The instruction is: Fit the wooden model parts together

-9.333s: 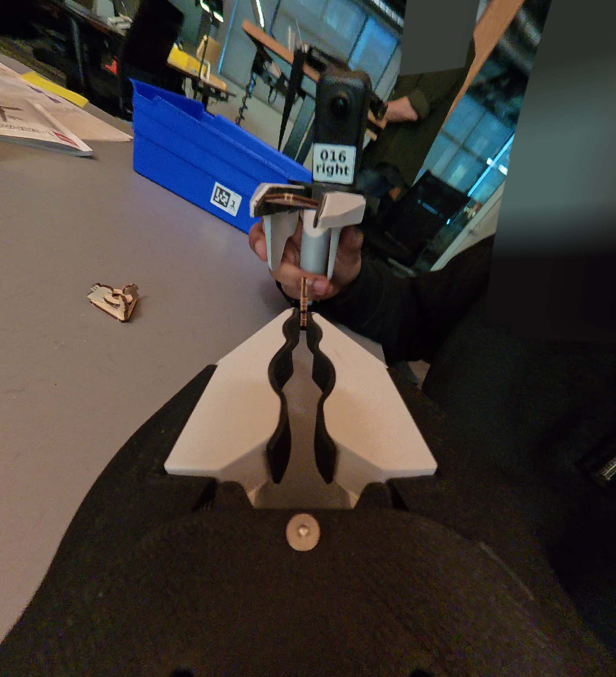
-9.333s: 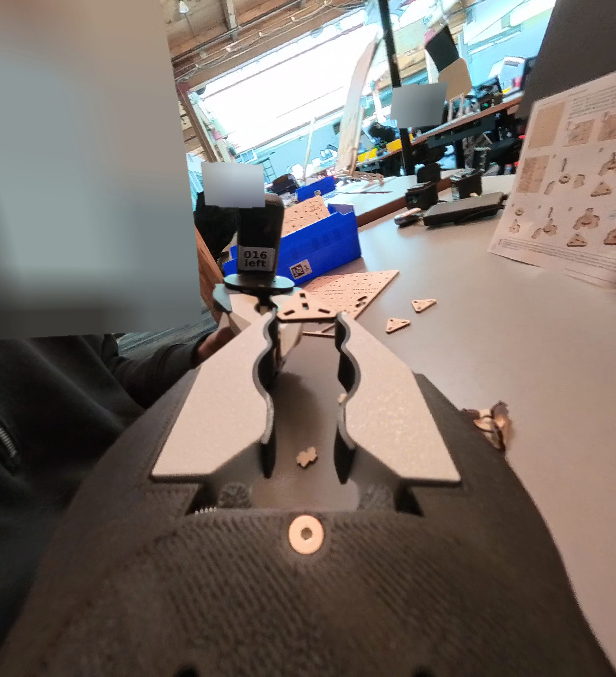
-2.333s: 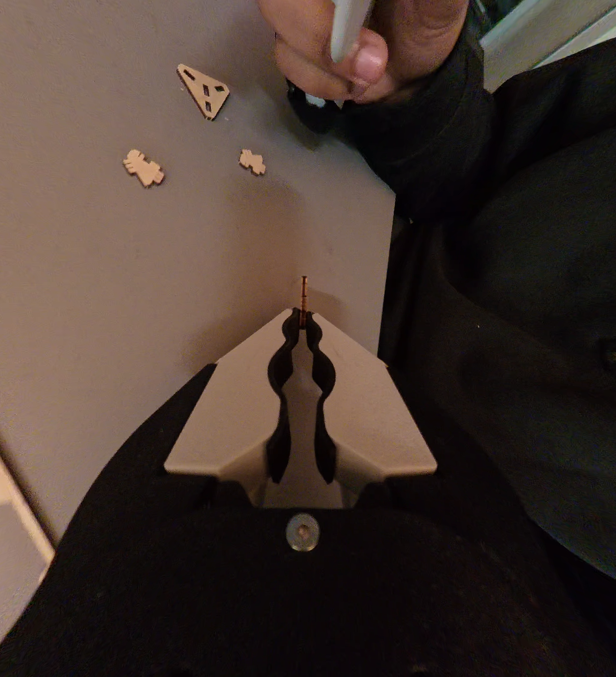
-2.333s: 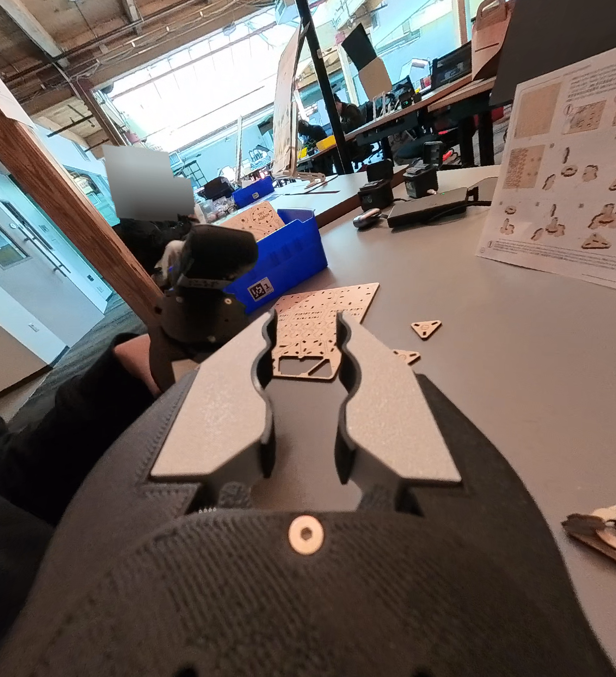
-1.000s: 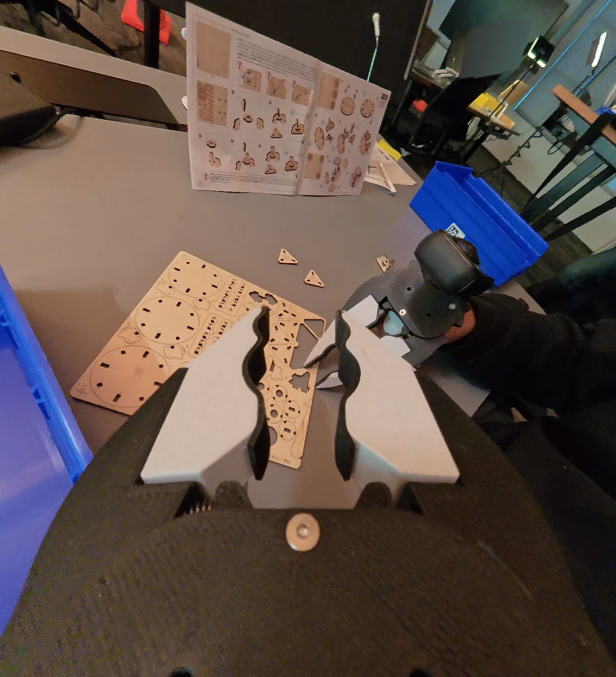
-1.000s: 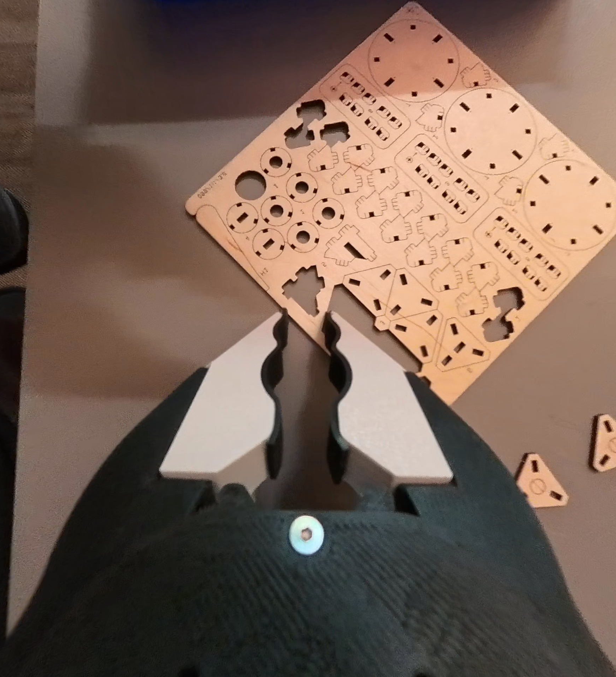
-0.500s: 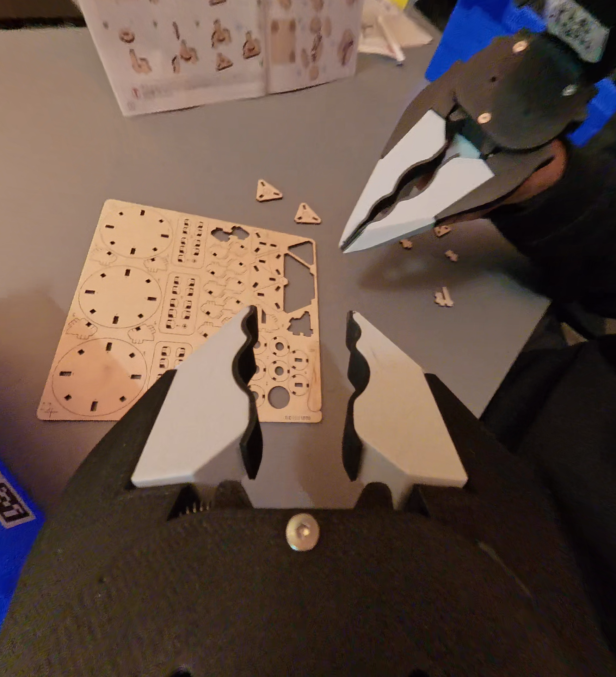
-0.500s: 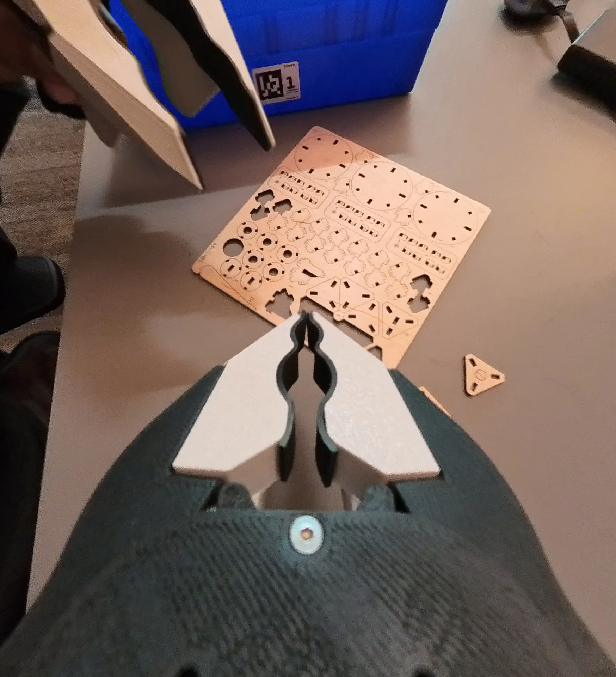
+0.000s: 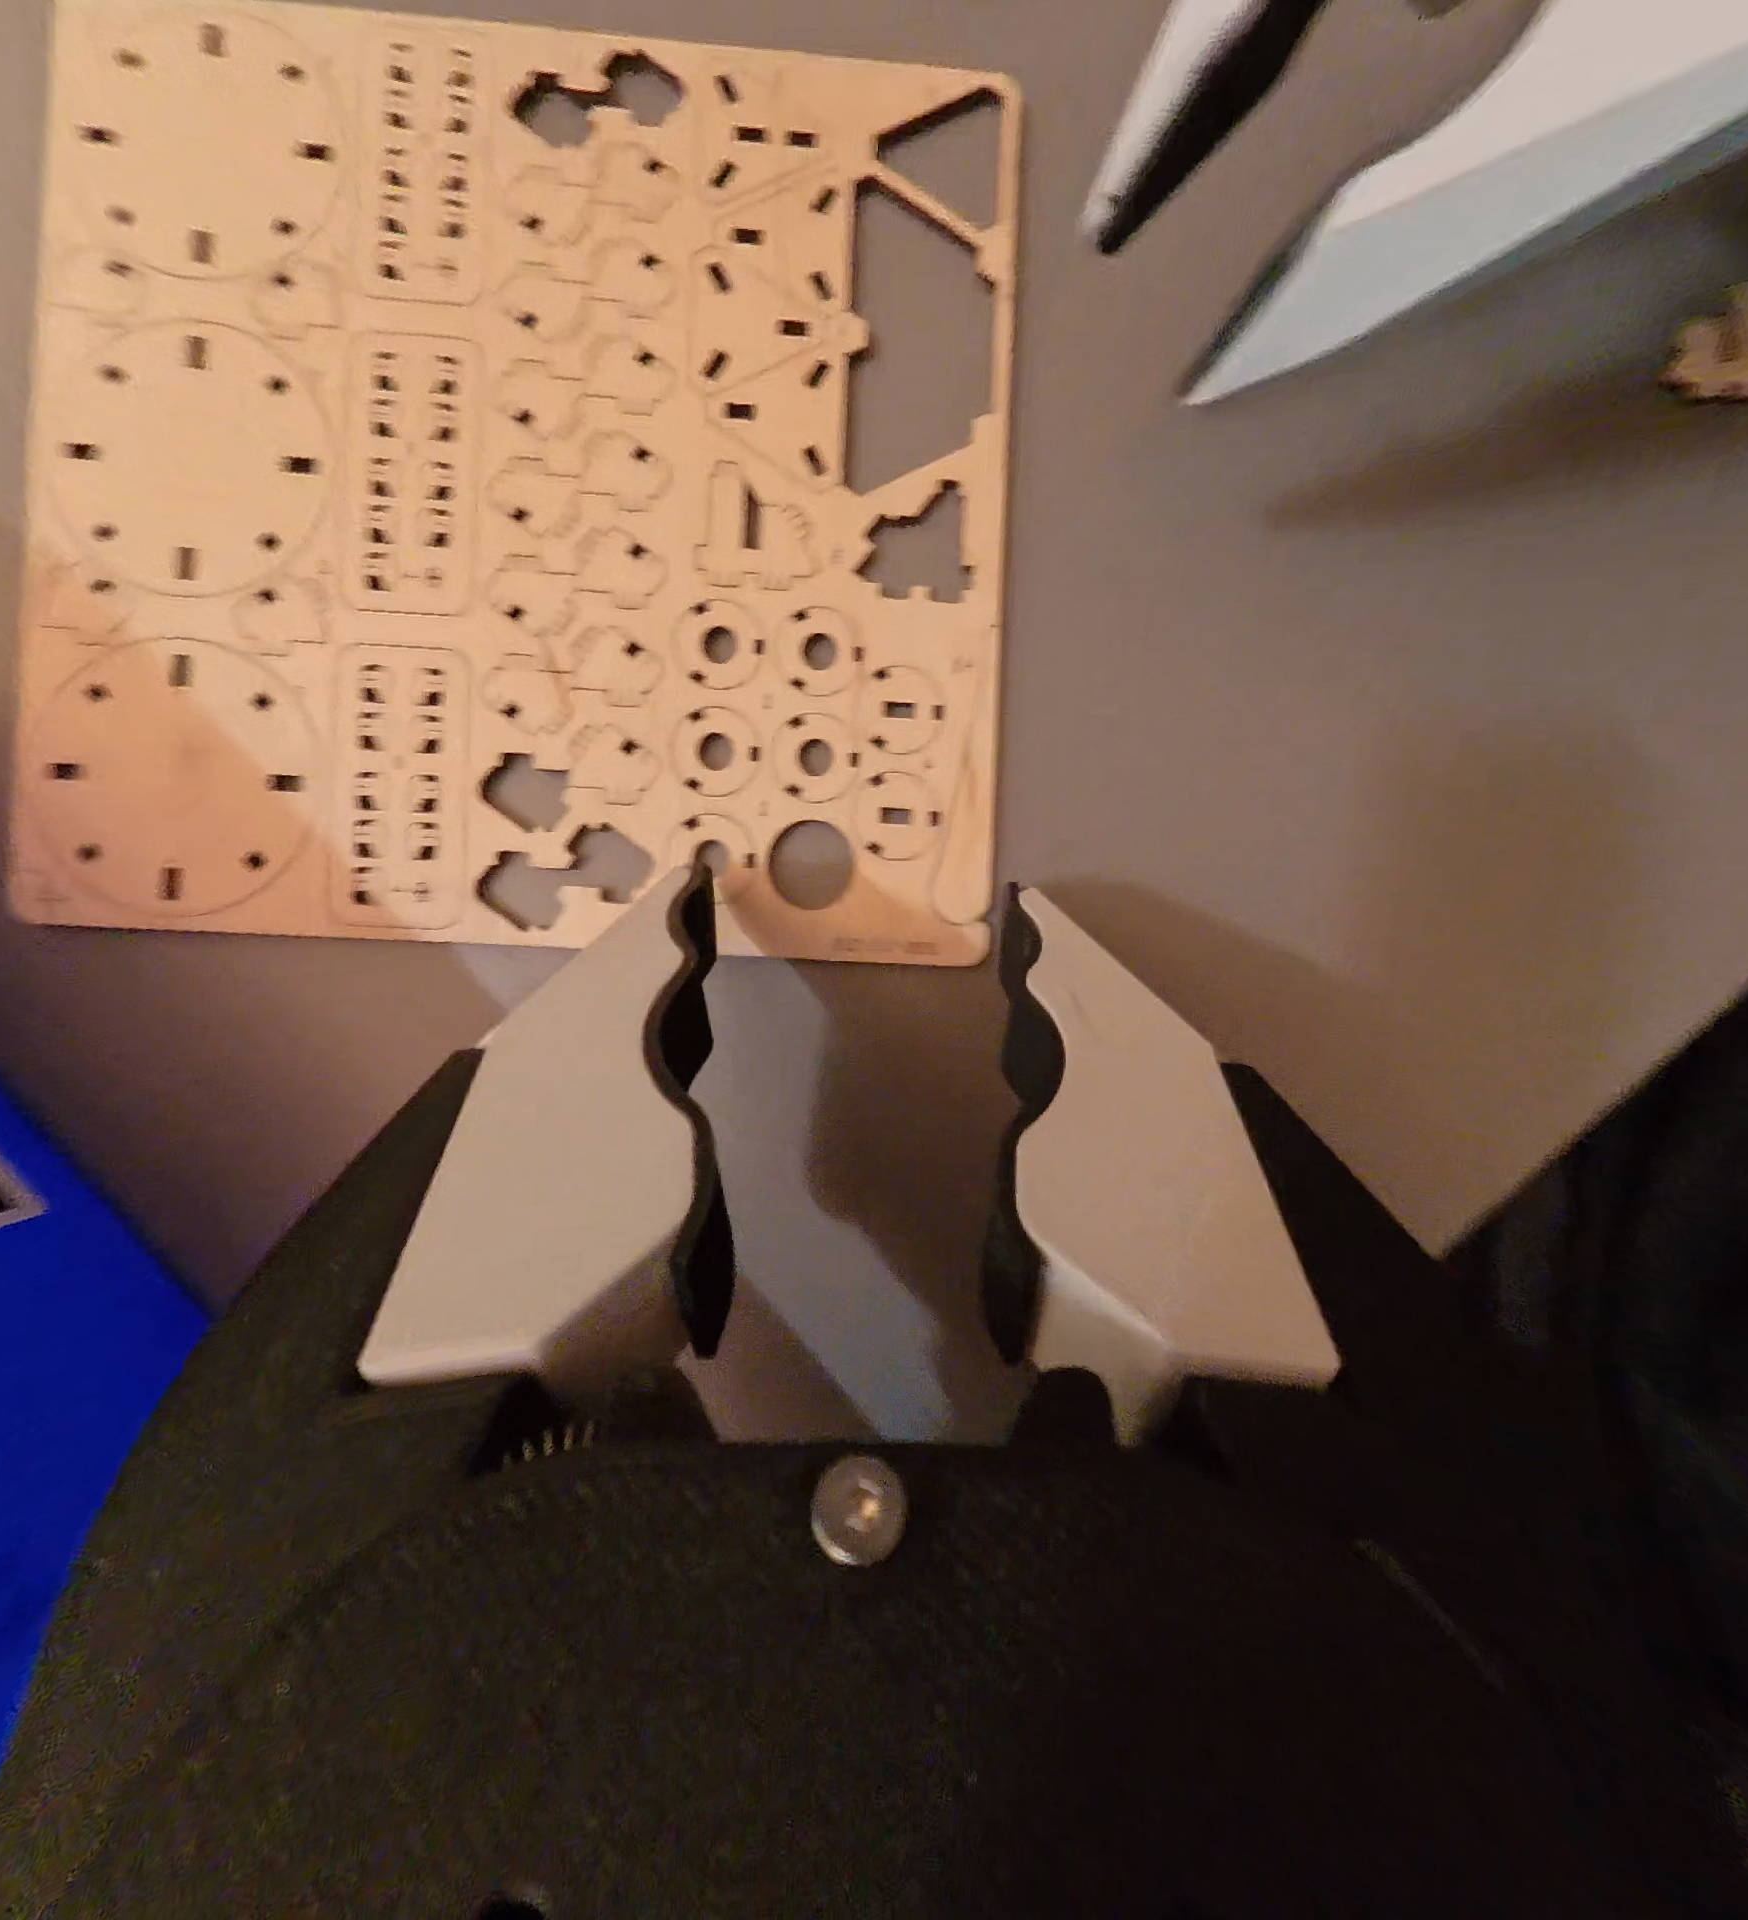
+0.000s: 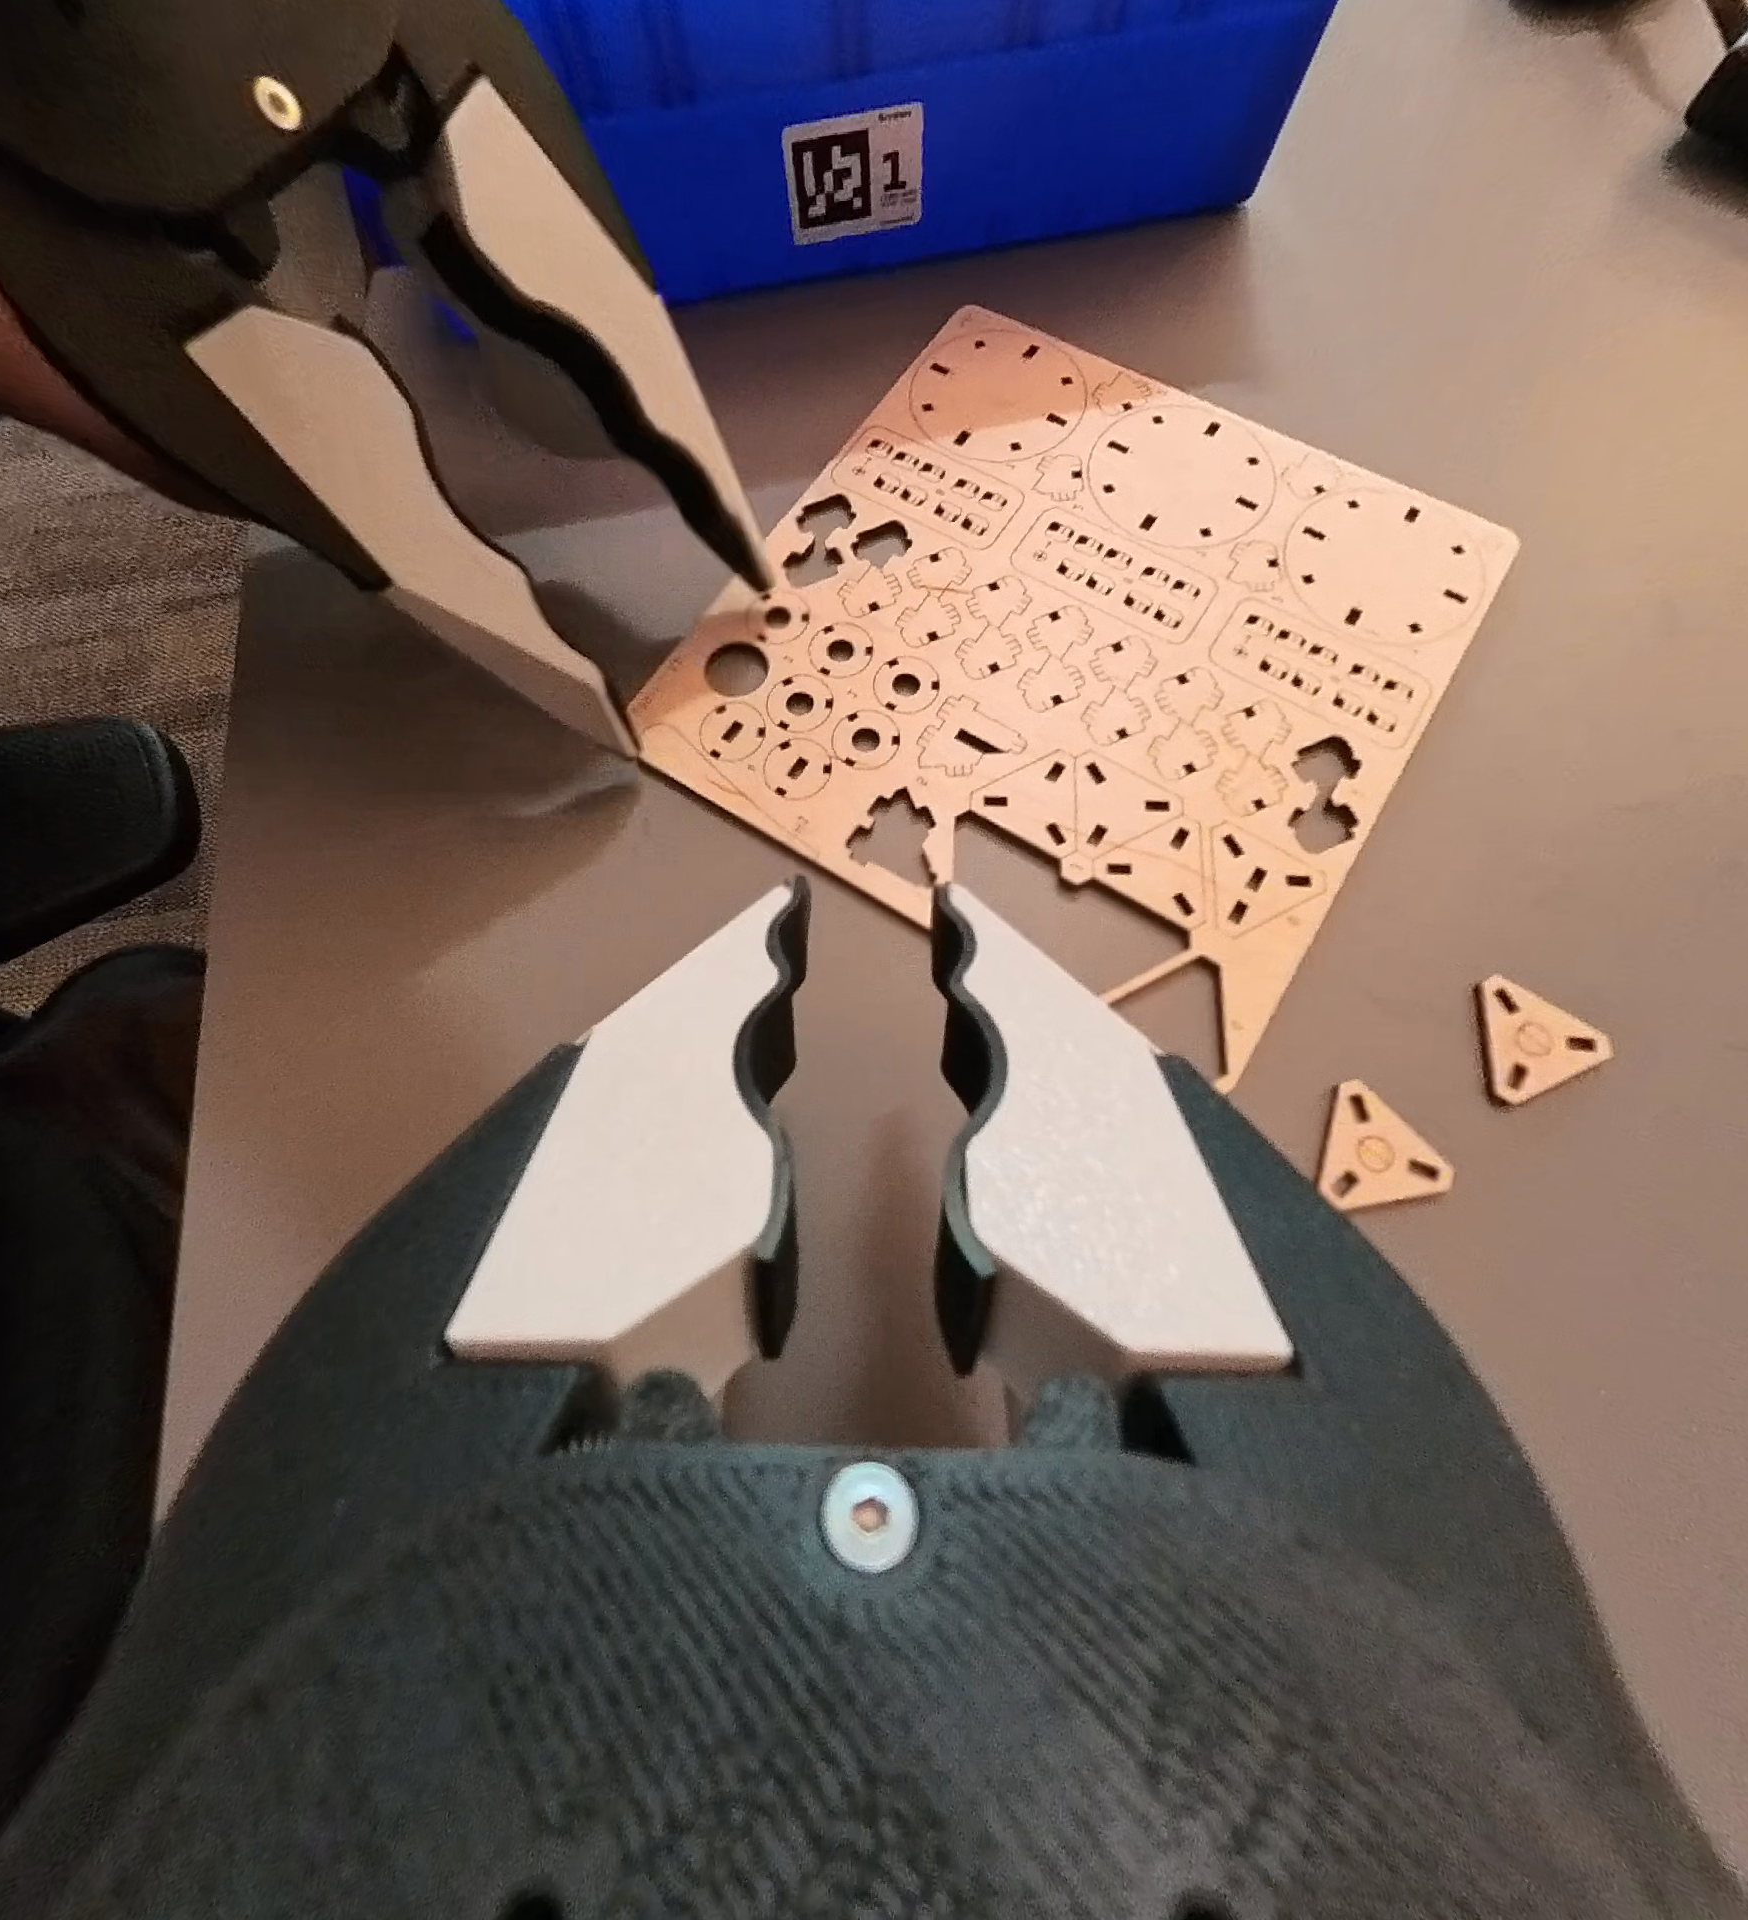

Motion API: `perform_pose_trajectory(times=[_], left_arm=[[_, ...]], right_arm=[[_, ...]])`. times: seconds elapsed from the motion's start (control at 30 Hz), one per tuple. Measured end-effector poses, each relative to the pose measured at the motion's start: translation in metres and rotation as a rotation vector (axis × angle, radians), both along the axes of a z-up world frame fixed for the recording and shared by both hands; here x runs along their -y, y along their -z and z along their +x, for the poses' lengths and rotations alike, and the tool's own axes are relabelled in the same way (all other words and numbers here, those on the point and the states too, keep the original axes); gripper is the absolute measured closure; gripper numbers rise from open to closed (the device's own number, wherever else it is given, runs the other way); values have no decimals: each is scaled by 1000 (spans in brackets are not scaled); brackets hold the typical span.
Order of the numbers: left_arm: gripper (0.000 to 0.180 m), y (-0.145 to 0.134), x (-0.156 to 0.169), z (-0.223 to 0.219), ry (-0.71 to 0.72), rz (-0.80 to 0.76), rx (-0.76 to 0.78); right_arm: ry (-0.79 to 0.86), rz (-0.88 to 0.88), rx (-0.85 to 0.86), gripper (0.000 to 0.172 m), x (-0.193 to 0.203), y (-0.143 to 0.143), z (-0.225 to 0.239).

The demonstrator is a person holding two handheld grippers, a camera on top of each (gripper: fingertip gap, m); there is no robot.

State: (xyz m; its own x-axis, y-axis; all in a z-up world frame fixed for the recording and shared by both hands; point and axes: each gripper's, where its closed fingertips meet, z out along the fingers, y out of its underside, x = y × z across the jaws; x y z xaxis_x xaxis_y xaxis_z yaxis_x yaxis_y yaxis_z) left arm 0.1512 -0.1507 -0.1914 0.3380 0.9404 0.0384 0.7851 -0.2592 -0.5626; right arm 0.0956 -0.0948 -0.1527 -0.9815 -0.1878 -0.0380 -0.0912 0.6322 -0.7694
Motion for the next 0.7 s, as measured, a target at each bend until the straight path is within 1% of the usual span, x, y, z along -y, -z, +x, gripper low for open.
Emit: perform_pose_trajectory(times=[0.03,0.13,0.27,0.3,0.33,0.37,0.5,0.6,0.7], left_arm=[[129,1,1,-1,4,-22,-14],[136,7,-13,1,67,18,16],[139,8,-19,-1,71,25,17],[143,8,-20,-1,68,29,19],[154,8,-20,-1,65,31,20],[156,8,-22,-1,66,32,19],[156,7,-23,-2,58,44,-4],[156,6,-25,0,58,81,-2],[157,2,-29,-2,66,119,-14]], right_arm=[[5,0,-1,149,-1,2,2],[17,-4,-23,148,-3,3,6],[25,-19,-39,148,-3,-2,8],[25,-22,-35,147,-2,-3,9],[24,-23,-32,147,-1,-3,10],[23,-22,-30,147,-1,-3,10],[-3,-43,-71,147,2,-1,14],[-88,-118,-187,144,5,-5,24],[-168,-188,-421,140,7,-5,29]])
